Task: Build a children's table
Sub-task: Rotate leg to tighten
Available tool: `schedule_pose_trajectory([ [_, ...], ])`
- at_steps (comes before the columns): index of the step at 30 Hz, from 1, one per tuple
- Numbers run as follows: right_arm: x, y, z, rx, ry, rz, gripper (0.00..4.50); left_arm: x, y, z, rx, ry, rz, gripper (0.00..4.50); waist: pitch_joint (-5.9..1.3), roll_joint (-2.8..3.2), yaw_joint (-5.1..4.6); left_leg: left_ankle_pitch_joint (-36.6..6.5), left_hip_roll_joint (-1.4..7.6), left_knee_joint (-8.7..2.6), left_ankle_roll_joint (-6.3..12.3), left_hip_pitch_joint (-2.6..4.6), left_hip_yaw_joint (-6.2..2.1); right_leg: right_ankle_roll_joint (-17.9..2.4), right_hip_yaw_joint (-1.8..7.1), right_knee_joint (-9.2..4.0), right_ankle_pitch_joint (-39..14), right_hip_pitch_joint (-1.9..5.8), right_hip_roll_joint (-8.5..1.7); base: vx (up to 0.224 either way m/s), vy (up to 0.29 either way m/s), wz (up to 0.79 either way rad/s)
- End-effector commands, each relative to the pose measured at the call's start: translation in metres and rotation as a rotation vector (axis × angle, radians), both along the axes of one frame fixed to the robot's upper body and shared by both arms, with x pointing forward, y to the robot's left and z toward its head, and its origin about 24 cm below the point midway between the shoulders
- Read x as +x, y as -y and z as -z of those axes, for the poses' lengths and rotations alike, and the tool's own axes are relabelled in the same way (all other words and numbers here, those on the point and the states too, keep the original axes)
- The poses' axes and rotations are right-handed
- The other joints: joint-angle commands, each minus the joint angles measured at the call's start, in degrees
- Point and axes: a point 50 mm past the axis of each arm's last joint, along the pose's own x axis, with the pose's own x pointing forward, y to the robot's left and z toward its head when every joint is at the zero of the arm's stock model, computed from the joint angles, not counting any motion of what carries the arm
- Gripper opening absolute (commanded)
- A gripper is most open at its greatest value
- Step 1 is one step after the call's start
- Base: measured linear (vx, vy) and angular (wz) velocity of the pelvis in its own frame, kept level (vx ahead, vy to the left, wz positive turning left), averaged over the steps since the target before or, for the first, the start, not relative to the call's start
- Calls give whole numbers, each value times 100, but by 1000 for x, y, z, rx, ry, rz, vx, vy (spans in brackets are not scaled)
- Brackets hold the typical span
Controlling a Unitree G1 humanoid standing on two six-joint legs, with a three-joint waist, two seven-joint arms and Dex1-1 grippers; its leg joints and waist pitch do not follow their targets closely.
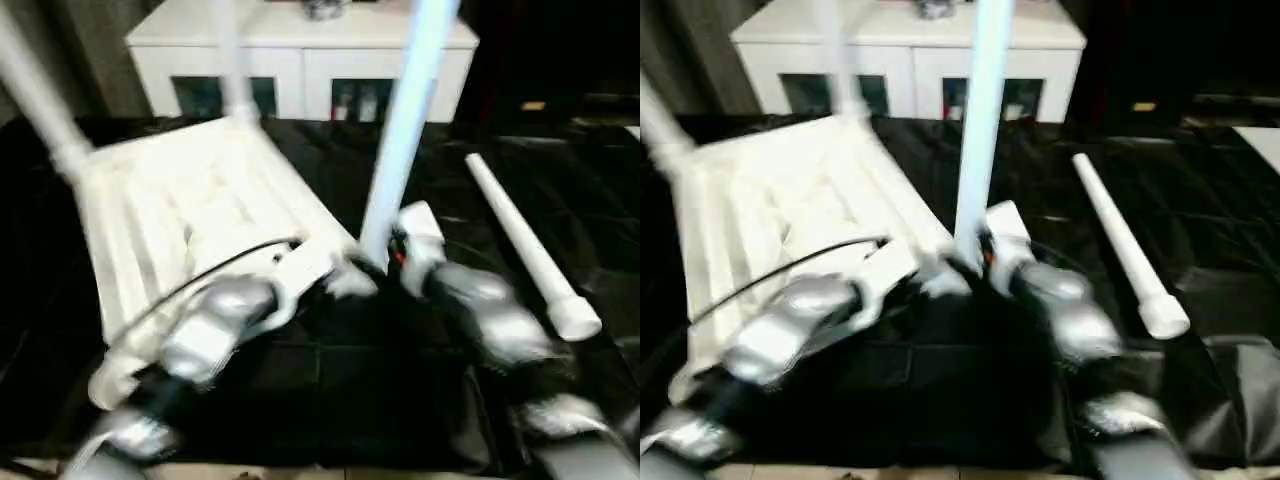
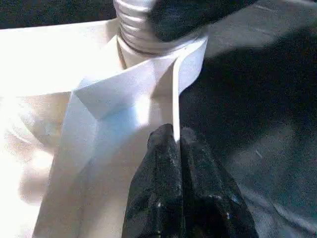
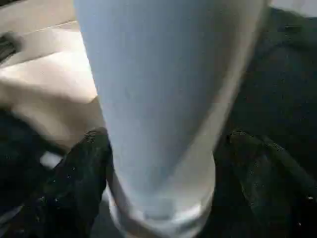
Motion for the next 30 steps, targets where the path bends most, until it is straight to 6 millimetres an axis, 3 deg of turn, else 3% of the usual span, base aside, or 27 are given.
schedule_pose_trajectory([
  [1, -6, 6, -1, -1, -13, -58, 391, -11, -7, 12, 24, -74, 51, 0, -309, -29, 10, -484, 235, -388, 487, 3, -55, -1580, 244, -347, 601, 290, -361, 0, 0, 0],
  [7, -18, 6, -5, 9, -50, -201, 391, -23, -12, -1, -33, -113, 166, 0, -284, -32, -23, -645, 239, -416, 372, 24, -41, -1605, 253, -379, 203, 263, -353, 0, 0, 0],
  [11, -15, 4, -3, 4, -43, -193, 391, -22, -13, -1, -34, -111, 167, 0, -293, -40, -19, -499, 232, -408, 351, 16, -42, -1611, 256, -364, 332, 273, -358, 0, 0, 0],
  [19, -19, 4, -1, 17, -76, -222, 317, -22, -15, -2, -29, -113, 168, 0, -297, -35, -20, -454, 230, -402, 390, 11, -44, -1631, 251, -356, 420, 283, -357, 0, 0, 0],
  [23, -19, 4, 0, 24, -81, -219, 283, -21, -16, -2, -30, -114, 169, 0, -303, -29, -19, -449, 228, -398, 370, 15, -45, -1636, 251, -351, 456, 285, -353, 0, 0, 0],
  [28, -20, 5, 3, 30, -93, -204, 273, -21, -17, -1, -21, -119, 170, 0, -305, -21, -20, -429, 226, -395, 368, 15, -47, -1650, 251, -346, 526, 288, -352, 0, 0, 0],
  [30, -10, 7, 9, 8, -77, -66, 272, -20, -17, 0, -35, -129, 143, 0, -303, -18, -24, -455, 229, -399, 348, 15, -45, -1658, 250, -347, 479, 280, -356, 0, 0, 0],
])
